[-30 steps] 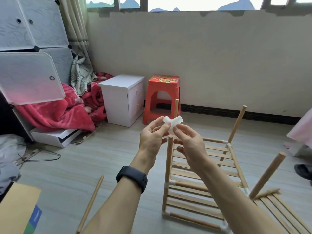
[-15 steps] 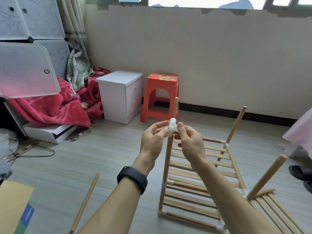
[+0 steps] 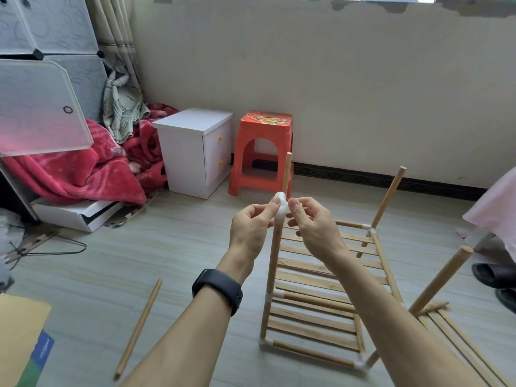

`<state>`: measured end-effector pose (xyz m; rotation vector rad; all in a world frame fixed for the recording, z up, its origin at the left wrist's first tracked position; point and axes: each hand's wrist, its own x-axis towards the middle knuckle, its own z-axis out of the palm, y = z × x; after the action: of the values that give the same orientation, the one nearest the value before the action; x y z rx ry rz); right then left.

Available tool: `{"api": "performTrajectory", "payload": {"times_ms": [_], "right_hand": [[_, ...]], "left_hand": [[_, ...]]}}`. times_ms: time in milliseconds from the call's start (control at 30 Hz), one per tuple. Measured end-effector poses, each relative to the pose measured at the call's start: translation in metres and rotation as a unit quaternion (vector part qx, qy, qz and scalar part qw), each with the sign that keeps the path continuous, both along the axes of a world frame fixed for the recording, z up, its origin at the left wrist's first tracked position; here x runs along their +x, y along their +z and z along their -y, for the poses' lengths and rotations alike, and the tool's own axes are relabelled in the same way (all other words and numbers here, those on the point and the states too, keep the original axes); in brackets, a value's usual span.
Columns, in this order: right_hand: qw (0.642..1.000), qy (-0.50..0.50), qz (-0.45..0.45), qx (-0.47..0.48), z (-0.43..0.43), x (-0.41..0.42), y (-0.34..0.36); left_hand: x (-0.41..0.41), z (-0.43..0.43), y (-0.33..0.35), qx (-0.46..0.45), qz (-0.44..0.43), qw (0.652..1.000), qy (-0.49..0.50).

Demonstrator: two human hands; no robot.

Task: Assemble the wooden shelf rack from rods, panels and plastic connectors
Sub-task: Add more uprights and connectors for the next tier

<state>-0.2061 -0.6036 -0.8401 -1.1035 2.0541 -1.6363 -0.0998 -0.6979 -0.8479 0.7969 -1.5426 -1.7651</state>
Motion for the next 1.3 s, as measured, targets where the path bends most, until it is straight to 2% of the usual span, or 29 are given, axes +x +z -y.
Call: {"api": "performTrajectory", "payload": {"times_ms": [233,467,833,967,1067,1133,1167,1233,1267,1300], "right_hand": [[0.998,-0.047,0.001,-0.044,-0.002,0.009,-0.012],[0.997,-0.06,-0.005,-0.041,-0.003,0.013,-0.011],[0.997,-0.065,0.001,-0.033,-0.008,0.023,-0.011],[0.996,-0.082,-0.01,0.024,-0.011,0.035,-0.011],[0.988,-0.041,-0.06,0.138,-0.017,0.046,-0.03],[0.951,0.029,-0.15,0.269,-0.02,0.051,-0.054],[0.911,0.078,-0.198,0.352,-0.021,0.054,-0.068],[0.809,0.172,-0.269,0.493,-0.019,0.058,-0.094],[0.77,0.203,-0.284,0.534,-0.016,0.061,-0.106],[0.747,0.222,-0.289,0.557,-0.011,0.064,-0.118]], "left_hand": [[0.0,-0.001,0.0,0.0,0.006,1.0,0.001],[-0.002,-0.008,0.001,0.019,0.016,1.0,0.008],[0.008,-0.002,0.011,-0.047,0.071,0.996,-0.02],[0.014,0.004,0.014,-0.093,0.111,0.987,-0.071],[0.034,0.021,-0.002,-0.125,0.154,0.974,-0.109],[0.06,0.039,-0.031,-0.159,0.232,0.954,-0.1],[0.077,0.049,-0.053,-0.172,0.286,0.937,-0.102],[0.117,0.065,-0.102,-0.169,0.384,0.901,-0.109],[0.138,0.071,-0.127,-0.15,0.42,0.889,-0.107],[0.159,0.075,-0.152,-0.125,0.453,0.877,-0.101]]}}
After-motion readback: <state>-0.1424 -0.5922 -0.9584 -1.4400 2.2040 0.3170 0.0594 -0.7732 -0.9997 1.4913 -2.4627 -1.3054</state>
